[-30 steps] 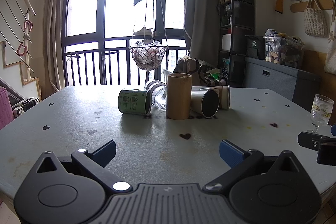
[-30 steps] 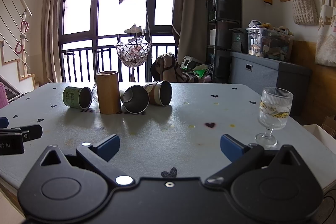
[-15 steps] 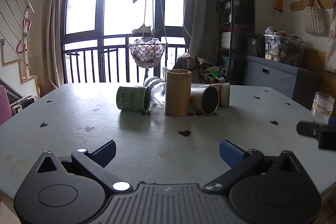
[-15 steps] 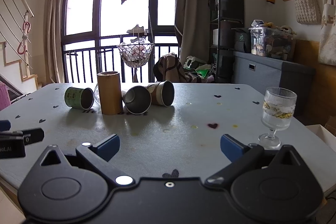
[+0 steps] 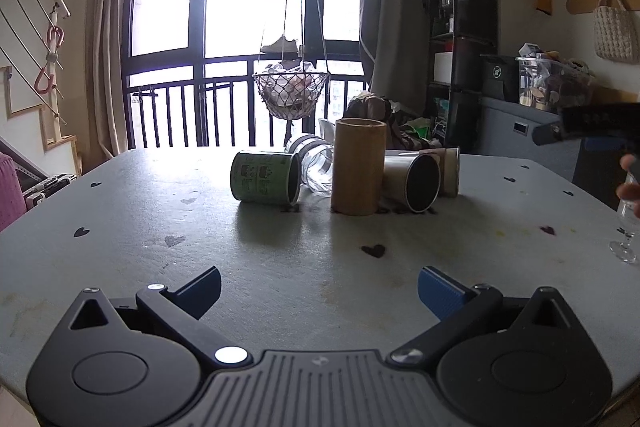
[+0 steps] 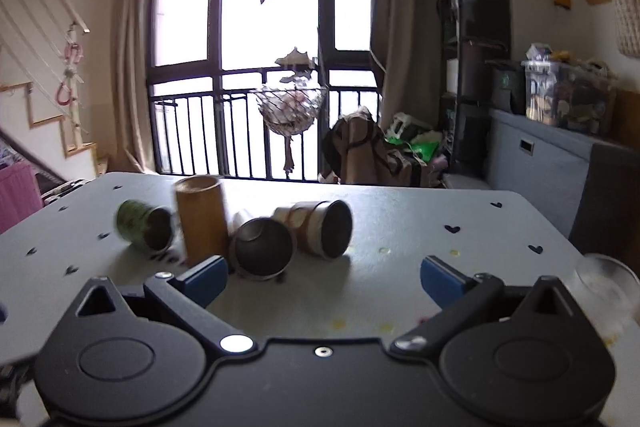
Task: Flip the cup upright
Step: 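Reach the right tool to the tipped cream cup with brown sleeve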
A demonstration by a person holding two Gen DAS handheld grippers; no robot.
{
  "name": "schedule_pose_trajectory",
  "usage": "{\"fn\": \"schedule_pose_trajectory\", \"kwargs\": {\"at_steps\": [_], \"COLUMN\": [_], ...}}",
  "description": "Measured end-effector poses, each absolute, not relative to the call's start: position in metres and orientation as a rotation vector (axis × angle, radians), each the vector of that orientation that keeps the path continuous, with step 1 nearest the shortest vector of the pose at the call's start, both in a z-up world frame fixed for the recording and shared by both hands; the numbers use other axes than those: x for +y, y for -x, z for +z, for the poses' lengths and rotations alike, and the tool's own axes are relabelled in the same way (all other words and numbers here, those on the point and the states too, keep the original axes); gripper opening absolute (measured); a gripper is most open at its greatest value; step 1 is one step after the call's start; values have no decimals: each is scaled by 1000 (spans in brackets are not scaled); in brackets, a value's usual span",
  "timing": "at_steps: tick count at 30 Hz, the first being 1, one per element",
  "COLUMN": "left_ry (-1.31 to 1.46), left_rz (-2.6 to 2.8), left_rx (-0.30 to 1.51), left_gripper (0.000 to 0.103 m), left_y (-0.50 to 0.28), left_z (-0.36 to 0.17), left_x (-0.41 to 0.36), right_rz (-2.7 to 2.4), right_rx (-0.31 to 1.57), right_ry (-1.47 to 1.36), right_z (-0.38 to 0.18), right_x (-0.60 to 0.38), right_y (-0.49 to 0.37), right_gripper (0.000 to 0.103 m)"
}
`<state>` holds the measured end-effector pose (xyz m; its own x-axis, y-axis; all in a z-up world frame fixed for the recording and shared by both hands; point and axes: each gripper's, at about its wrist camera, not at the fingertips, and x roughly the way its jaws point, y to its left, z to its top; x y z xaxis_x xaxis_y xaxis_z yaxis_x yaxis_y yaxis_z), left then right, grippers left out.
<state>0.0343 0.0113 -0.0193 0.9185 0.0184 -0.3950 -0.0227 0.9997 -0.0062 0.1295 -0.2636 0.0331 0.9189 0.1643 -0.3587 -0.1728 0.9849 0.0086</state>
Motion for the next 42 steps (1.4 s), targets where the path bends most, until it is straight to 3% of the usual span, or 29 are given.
{"fn": "schedule_pose_trajectory", "kwargs": {"at_steps": [8,14,25,38,42], "left_ry": [17,41,85,88,86], "left_rz": [28,44,67,110,97], "left_rx": [412,430,456,495,503], "left_gripper": [103,103,103,103,103], "left_y": [-48,-66,-98,-136,-142], "left_z": [-19,-17,-15,-15,-15], "left_x": [23,39,71,82,74], "right_rz": [174,170,255,499,529], "right_rx": [458,538,781,1008,1027], "right_ry": [35,211,559,707,730], "right_z": [36,44,42,14,7], "right_x": [-261,-232,-182,-170,-167], "right_y": [-233,-291,-377,-436,-440], "right_gripper": [103,103,91,90,84]}}
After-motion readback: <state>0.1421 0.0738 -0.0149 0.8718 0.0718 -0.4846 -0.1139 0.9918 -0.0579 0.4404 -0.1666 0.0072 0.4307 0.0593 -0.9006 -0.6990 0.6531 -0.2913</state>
